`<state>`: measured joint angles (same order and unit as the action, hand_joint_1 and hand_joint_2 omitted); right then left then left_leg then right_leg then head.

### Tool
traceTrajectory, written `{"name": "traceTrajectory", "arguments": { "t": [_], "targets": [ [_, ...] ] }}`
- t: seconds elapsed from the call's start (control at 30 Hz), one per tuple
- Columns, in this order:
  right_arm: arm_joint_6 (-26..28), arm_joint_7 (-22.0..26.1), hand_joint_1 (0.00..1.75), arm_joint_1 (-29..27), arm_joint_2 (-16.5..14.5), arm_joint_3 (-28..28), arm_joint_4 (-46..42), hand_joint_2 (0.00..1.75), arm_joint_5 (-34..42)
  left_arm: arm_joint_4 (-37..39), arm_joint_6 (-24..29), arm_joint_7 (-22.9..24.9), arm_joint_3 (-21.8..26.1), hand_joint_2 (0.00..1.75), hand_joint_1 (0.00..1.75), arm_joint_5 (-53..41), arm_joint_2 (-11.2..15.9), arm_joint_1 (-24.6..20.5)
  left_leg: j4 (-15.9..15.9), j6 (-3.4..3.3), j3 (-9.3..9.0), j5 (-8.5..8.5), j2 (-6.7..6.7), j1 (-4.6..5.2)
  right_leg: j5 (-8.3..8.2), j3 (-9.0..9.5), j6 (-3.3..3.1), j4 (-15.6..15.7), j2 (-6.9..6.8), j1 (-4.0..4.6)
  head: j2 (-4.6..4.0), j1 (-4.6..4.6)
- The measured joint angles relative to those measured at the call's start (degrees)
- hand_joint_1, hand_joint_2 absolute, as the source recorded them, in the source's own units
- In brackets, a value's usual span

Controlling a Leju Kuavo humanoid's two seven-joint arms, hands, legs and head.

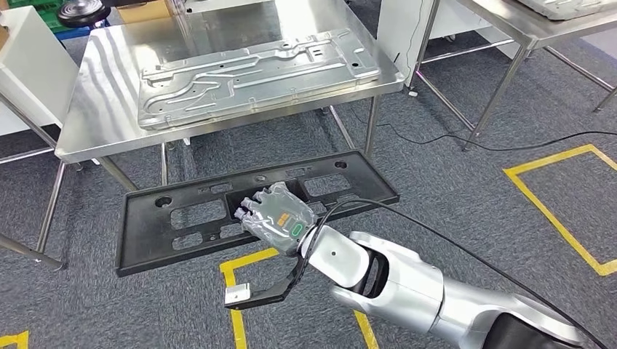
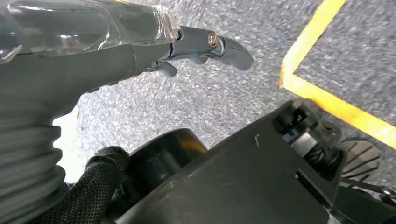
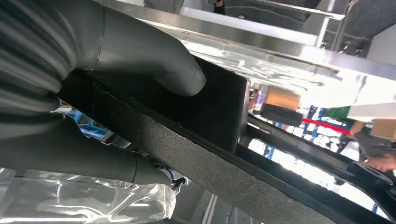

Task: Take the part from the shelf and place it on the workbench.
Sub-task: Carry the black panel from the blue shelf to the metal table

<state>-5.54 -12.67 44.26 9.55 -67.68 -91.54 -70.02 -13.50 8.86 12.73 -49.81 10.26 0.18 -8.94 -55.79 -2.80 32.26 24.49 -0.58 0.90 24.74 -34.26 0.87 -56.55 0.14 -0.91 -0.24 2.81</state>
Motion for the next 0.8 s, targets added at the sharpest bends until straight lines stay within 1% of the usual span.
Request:
{"name": "traceTrajectory", "arguments": {
  "t": [0.07, 0.1, 0.13, 0.17, 0.2, 0.23, 0.27, 0.3, 0.33, 0.37, 0.4, 0.43, 0.47, 0.5, 0.53, 0.6, 0.63, 0.67, 0.7, 0.77, 0.8],
  "targets": [
    [-0.36, 0.40, 1.75, 0.18, 0.06, -0.18, -0.12, 1.75, 0.24, 0.00, 0.12, 0.14, 0.03, 1.75, 0.00, 0.06, -0.03, 0.03, 1.13, -0.40, -0.42, 0.37, -0.04, 0.18, -0.09, -0.04, 0.65, 0.32, -0.15, -0.02, 0.00, 0.00],
    [-0.47, 0.57, 1.75, 0.29, 0.10, -0.26, -0.23, 1.75, 0.40, -0.01, 0.20, 0.14, 0.05, 1.75, 0.00, 0.01, -0.09, 0.04, 1.61, -0.47, -0.80, 0.29, -0.09, 0.03, 0.01, 0.02, 0.97, 0.23, -0.25, -0.01, 0.00, -0.02],
    [-0.54, 0.70, 1.75, 0.50, 0.13, -0.38, -0.39, 1.75, 0.57, -0.01, 0.27, 0.11, 0.07, 1.75, 0.00, -0.09, -0.15, 0.05, 2.11, -0.61, -1.32, 0.19, -0.14, -0.17, 0.46, -0.24, 1.24, -0.58, -0.26, 0.05, 0.00, -0.07],
    [-0.55, 0.77, 1.75, 0.75, 0.15, -0.52, -0.55, 1.75, 0.73, -0.01, 0.33, 0.08, 0.08, 1.75, 0.00, -0.18, -0.21, 0.07, 2.57, -0.78, -1.89, 0.10, -0.14, -0.39, 1.37, -1.09, 1.45, -2.57, -0.22, 0.12, 0.00, -0.12],
    [-0.57, 0.82, 1.75, 0.91, 0.20, -0.67, -0.65, 1.75, 0.87, -0.01, 0.37, 0.04, 0.08, 1.75, 0.00, -0.22, -0.26, 0.11, 2.81, -0.94, -2.35, 0.12, -0.13, -0.52, 2.67, -2.71, 1.56, -5.86, -0.18, 0.13, 0.00, -0.17],
    [-0.60, 0.87, 1.75, 1.01, 0.26, -0.87, -0.72, 1.75, 0.97, -0.01, 0.38, 0.01, 0.08, 1.75, 0.00, -0.28, -0.29, 0.15, 2.88, -1.16, -2.67, 0.32, -0.11, -0.55, 4.14, -4.93, 1.66, -9.94, -0.13, 0.17, 0.00, -0.23],
    [-0.62, 0.94, 1.75, 0.95, 0.35, -1.06, -0.74, 1.75, 1.02, -0.01, 0.37, -0.02, 0.08, 1.75, 0.00, -0.35, -0.31, 0.20, 2.87, -1.26, -2.96, 0.58, -0.13, -0.55, 5.17, -7.24, 1.80, -13.81, -0.12, 0.15, 0.00, -0.24],
    [-0.64, 1.05, 1.75, 0.83, 0.46, -1.28, -0.74, 1.75, 1.07, -0.01, 0.37, -0.04, 0.08, 1.75, 0.00, -0.44, -0.35, 0.24, 2.86, -1.29, -3.33, 0.93, -0.20, -0.55, 5.27, -8.97, 1.92, -16.25, -0.13, 0.11, 0.00, -0.25],
    [-0.65, 1.15, 1.75, 0.75, 0.55, -1.50, -0.74, 1.75, 1.10, -0.01, 0.37, -0.07, 0.08, 1.75, 0.00, -0.55, -0.39, 0.29, 2.85, -1.23, -3.80, 1.38, -0.33, -0.58, 4.18, -9.57, 2.03, -16.35, -0.13, 0.06, 0.00, -0.25],
    [-0.65, 1.23, 1.75, 0.72, 0.61, -1.66, -0.74, 1.75, 1.12, 0.00, 0.37, -0.12, 0.08, 1.75, 0.00, -0.65, -0.44, 0.35, 2.85, -1.11, -4.42, 1.92, -0.46, -0.63, 2.04, -8.87, 2.14, -13.99, -0.14, -0.01, 0.00, -0.25],
    [-0.65, 1.26, 1.75, 0.72, 0.63, -1.76, -0.76, 1.75, 1.18, 0.00, 0.37, -0.19, 0.07, 1.75, 0.00, -0.75, -0.50, 0.41, 2.85, -0.92, -5.17, 2.55, -0.56, -0.68, -0.68, -7.01, 2.24, -9.63, -0.15, -0.11, 0.00, -0.25],
    [-0.65, 1.26, 1.75, 0.76, 0.67, -1.84, -0.78, 1.75, 1.26, 0.01, 0.36, -0.24, 0.07, 1.75, 0.00, -0.83, -0.53, 0.48, 2.84, -0.63, -5.75, 3.26, -0.62, -0.63, -2.45, -4.88, 2.32, -5.22, -0.13, -0.15, 0.00, -0.25],
    [-0.65, 1.29, 1.75, 0.82, 0.67, -1.93, -0.85, 1.75, 1.37, 0.02, 0.36, -0.30, 0.07, 1.75, 0.00, -0.90, -0.55, 0.51, 2.81, -0.35, -6.18, 3.97, -0.64, -0.55, -3.34, -3.17, 2.22, -1.84, -0.06, -0.16, 0.00, -0.25],
    [-0.65, 1.31, 1.75, 0.85, 0.67, -2.05, -0.93, 1.75, 1.48, 0.03, 0.35, -0.36, 0.07, 1.75, 0.00, -0.93, -0.55, 0.54, 2.84, -0.09, -6.44, 4.61, -0.65, -0.46, -3.31, -2.14, 2.02, 0.10, 0.02, -0.13, 0.00, -0.24],
    [-0.65, 1.33, 1.75, 0.88, 0.69, -2.19, -1.01, 1.75, 1.55, 0.03, 0.34, -0.40, 0.07, 1.75, 0.00, -0.95, -0.54, 0.57, 2.98, 0.17, -6.57, 5.13, -0.63, -0.38, -2.48, -1.81, 1.69, 0.52, 0.10, 0.01, 0.00, -0.20],
    [-0.64, 1.34, 1.75, 0.91, 0.68, -2.37, -1.20, 1.75, 1.59, 0.04, 0.35, -0.47, 0.06, 1.75, 0.00, -0.97, -0.52, 0.58, 3.35, 0.64, -7.22, 5.84, -0.57, -0.47, -1.58, -1.37, 0.90, 0.57, 0.18, 0.04, 0.01, -0.19],
    [-0.64, 1.34, 1.75, 0.95, 0.68, -2.41, -1.33, 1.75, 1.58, 0.04, 0.36, -0.48, 0.06, 1.75, 0.00, -0.98, -0.52, 0.58, 2.66, 0.96, -7.18, 6.22, -0.49, -0.52, -1.08, -0.86, 0.55, 0.65, 0.17, -0.05, 0.01, -0.09],
    [-0.63, 1.33, 1.75, 1.03, 0.66, -2.44, -1.46, 1.75, 1.58, 0.04, 0.38, -0.49, 0.06, 1.75, 0.00, -0.98, -0.52, 0.59, 0.58, 1.29, -6.23, 6.89, -0.43, -0.63, -0.55, -0.19, 0.20, 0.74, 0.14, -0.20, 0.01, 0.01],
    [-0.63, 1.33, 1.75, 1.08, 0.64, -2.48, -1.57, 1.75, 1.59, 0.04, 0.40, -0.55, 0.08, 1.75, 0.00, -0.93, -0.51, 0.61, -2.72, 1.58, -4.36, 7.66, -0.38, -0.76, 0.04, 0.54, -0.04, 0.85, 0.08, -0.34, 0.01, 0.12],
    [-0.63, 1.34, 1.75, 0.98, 0.76, -2.69, -1.65, 1.75, 1.60, 0.03, 0.47, -0.74, 0.20, 1.75, 0.00, -0.83, -0.53, 0.51, -11.81, 1.94, 1.98, 9.40, -0.37, -0.94, 1.59, 2.28, -0.22, 0.98, -0.07, -0.37, 0.00, 0.25],
    [-0.64, 1.35, 1.75, 0.77, 0.83, -2.81, -1.66, 1.75, 1.61, 0.02, 0.49, -0.86, 0.32, 1.75, 0.00, -0.77, -0.52, 0.42, -14.95, 2.02, 4.74, 9.23, -0.39, -0.99, 2.49, 3.36, -0.15, 1.04, -0.12, -0.40, 0.00, 0.25]
  ]
}}
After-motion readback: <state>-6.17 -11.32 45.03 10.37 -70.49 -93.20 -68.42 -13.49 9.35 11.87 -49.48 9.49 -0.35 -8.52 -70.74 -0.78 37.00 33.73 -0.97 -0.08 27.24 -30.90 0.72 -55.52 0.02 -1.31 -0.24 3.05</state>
